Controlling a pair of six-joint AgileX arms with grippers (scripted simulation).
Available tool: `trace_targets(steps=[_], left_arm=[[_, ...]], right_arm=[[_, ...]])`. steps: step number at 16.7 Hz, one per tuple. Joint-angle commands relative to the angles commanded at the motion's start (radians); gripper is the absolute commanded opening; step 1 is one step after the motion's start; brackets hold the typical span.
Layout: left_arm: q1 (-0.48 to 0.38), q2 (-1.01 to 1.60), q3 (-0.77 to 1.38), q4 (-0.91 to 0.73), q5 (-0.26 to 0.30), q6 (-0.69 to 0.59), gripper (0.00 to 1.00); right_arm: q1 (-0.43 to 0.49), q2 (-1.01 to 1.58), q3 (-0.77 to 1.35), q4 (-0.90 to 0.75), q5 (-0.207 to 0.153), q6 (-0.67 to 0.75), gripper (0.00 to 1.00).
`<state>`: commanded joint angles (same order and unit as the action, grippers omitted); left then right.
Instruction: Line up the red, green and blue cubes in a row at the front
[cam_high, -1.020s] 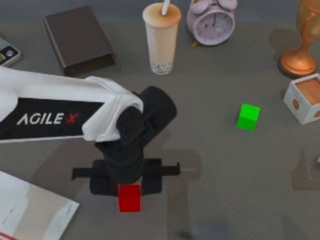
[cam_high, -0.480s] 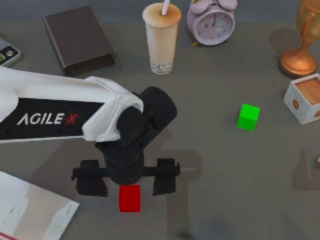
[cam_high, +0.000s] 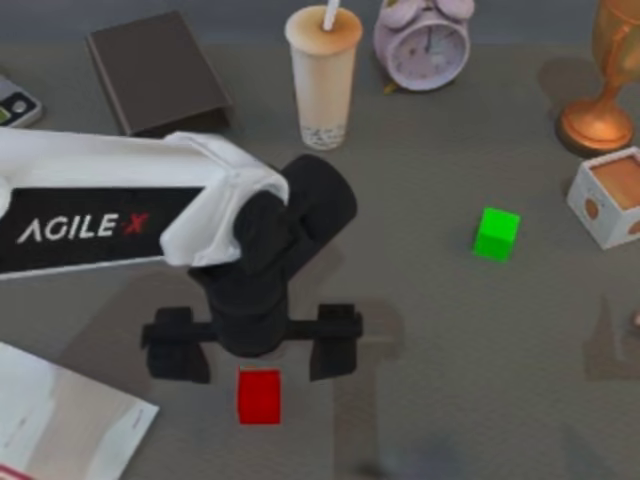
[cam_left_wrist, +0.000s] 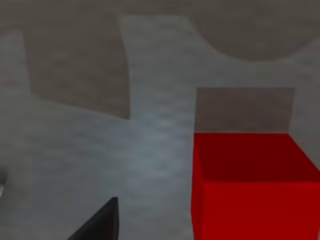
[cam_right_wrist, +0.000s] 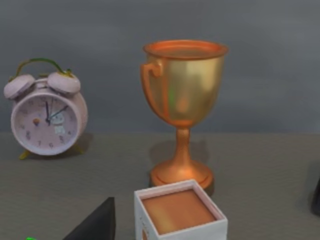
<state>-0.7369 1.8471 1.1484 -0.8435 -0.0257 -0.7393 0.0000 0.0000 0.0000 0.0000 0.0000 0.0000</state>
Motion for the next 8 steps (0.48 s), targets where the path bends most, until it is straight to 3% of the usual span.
trace_targets(steps=[4, 8], left_arm=[[0.009, -0.063, 0.087, -0.163, 0.001, -0.006, 1.0], [0.012, -0.084, 0.108, -0.193, 0.001, -0.005, 1.0]], right_arm=[[0.0, 0.0, 0.0, 0.0, 0.0, 0.0, 1.0], [0.0, 0.0, 0.0, 0.0, 0.0, 0.0, 1.0]])
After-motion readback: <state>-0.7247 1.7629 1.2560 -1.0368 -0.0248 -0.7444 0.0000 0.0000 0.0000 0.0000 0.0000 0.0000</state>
